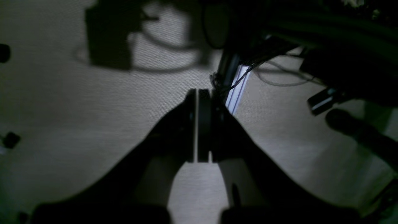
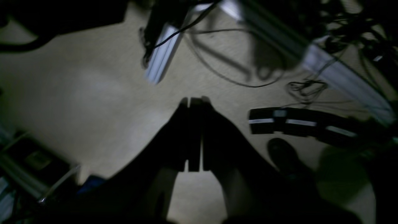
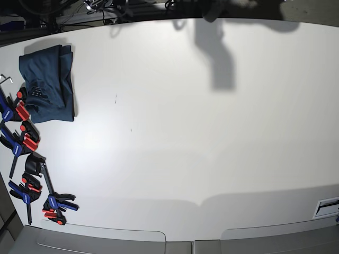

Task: Fold the T-shirt properly

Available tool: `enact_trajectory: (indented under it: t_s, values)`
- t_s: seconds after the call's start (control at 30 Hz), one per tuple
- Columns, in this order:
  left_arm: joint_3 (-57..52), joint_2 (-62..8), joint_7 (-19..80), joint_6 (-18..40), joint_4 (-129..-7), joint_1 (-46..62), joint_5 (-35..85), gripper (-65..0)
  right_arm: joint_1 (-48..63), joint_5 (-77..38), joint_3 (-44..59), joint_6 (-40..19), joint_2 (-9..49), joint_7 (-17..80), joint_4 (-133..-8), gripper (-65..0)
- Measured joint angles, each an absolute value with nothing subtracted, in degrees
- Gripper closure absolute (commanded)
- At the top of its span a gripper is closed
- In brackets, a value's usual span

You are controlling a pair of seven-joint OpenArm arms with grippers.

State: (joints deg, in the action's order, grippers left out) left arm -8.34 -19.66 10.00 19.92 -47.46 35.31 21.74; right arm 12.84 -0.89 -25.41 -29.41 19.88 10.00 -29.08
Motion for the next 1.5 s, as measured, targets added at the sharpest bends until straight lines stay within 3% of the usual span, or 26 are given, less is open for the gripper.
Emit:
enact_trajectory:
  t_s: [0.1, 0.3, 0.4, 0.57, 0.8, 0.93, 1.13, 1.5]
  values:
    - [-8.29, -17.39, 7.18, 20.1, -43.44, 32.53, 16.34, 0.0, 10.46, -0.99, -25.41, -25.45, 18.39, 8.47, -25.39, 0.0]
    - [-2.52, -16.01, 3.07, 20.01, -34.65, 26.55, 13.54, 0.0, 6.55, -1.04, -25.41, -23.31, 14.96, 8.08, -18.11, 0.0]
    - [2.09, -15.92, 0.21, 19.94, -30.65, 23.42, 13.26, 0.0, 4.51, -1.78, -24.71, -18.39, 13.87, 8.03, -14.83, 0.0]
    - [7.16, -14.57, -4.56, 19.53, -26.39, 19.59, 10.13, 0.0, 2.5, -1.98, -15.84, -13.69, 12.29, 7.94, -12.32, 0.0]
    - [7.4, -11.29, -5.85, 14.79, -23.55, 16.45, 10.17, 0.0, 2.04, -8.71, 5.32, -12.38, 11.25, 7.77, -12.08, 0.0]
    - [7.4, -8.97, -8.82, 12.62, -22.22, 16.36, 10.13, 0.0, 2.02, -9.04, 12.53, -12.38, 11.25, 6.68, -11.66, 0.0]
    - [7.4, -7.46, -9.91, 8.32, -20.01, 15.25, 10.2, 0.0, 2.04, -5.63, 13.21, -12.38, 11.16, 6.42, -10.92, 0.0]
    - [7.4, -7.46, -10.11, 8.12, -14.24, 10.76, 10.22, 0.0, 2.04, -4.69, 12.32, -12.56, 10.22, 6.44, -10.92, 0.0]
